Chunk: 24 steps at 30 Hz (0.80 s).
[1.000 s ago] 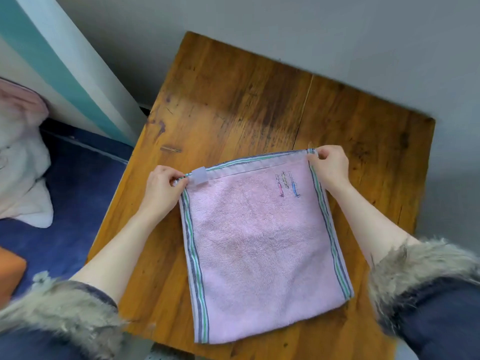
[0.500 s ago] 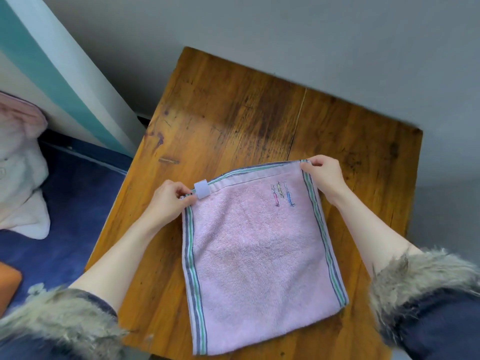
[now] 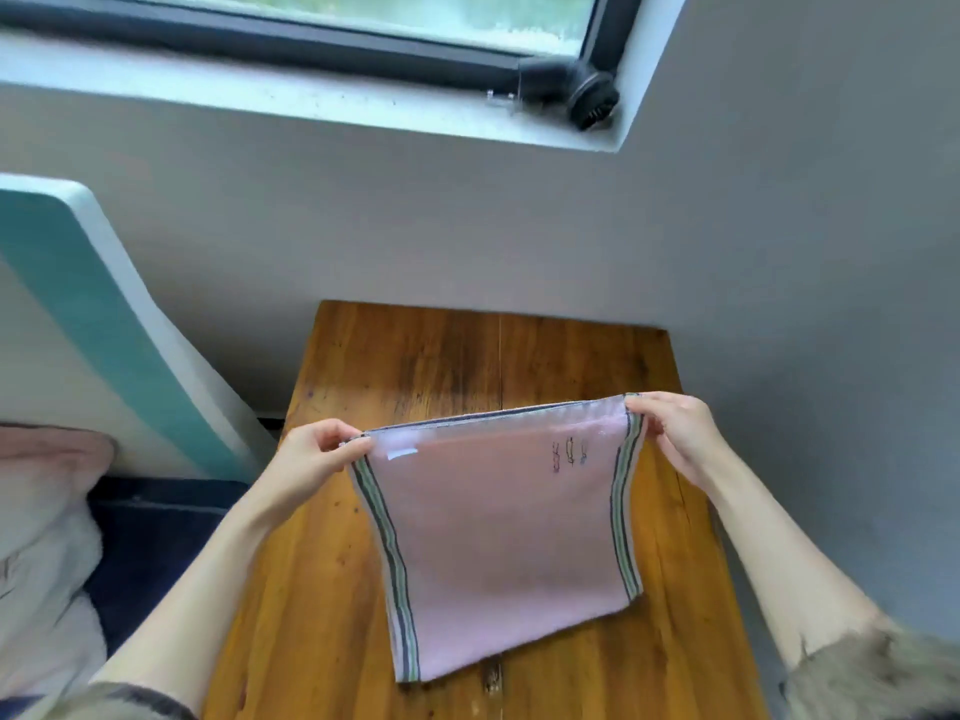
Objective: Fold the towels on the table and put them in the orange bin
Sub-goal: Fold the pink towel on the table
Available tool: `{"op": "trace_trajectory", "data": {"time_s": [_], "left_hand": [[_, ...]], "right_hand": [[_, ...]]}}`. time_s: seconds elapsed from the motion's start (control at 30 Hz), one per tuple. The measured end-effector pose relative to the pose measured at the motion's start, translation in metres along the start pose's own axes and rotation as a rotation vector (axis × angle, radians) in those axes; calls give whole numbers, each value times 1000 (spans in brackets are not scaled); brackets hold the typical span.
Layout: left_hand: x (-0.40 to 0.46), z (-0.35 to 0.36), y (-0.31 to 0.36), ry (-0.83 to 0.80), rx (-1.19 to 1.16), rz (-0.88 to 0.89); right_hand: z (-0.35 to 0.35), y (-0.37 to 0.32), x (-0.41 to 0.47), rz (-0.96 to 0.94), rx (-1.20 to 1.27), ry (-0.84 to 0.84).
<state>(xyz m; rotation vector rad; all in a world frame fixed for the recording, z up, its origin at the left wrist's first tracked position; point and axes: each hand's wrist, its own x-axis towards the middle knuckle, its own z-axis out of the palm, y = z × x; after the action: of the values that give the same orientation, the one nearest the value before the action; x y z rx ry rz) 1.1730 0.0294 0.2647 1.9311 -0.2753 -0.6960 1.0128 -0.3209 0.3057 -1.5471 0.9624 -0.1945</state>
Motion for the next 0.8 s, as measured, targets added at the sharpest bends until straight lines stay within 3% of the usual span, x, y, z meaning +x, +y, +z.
{"op": "trace_trajectory", "data": {"time_s": [0.43,0.63,0.8], "left_hand": [[-21,-45,162,140,-69,483],[-34,-52,197,337,-74,581],[-40,-61,215,376,-134,613]], "right_hand": [[-50,-131,-70,-289,361,21],[-57,-165,-80,-373,412,-15],[-56,-184,-80,-425,386,-31]]}}
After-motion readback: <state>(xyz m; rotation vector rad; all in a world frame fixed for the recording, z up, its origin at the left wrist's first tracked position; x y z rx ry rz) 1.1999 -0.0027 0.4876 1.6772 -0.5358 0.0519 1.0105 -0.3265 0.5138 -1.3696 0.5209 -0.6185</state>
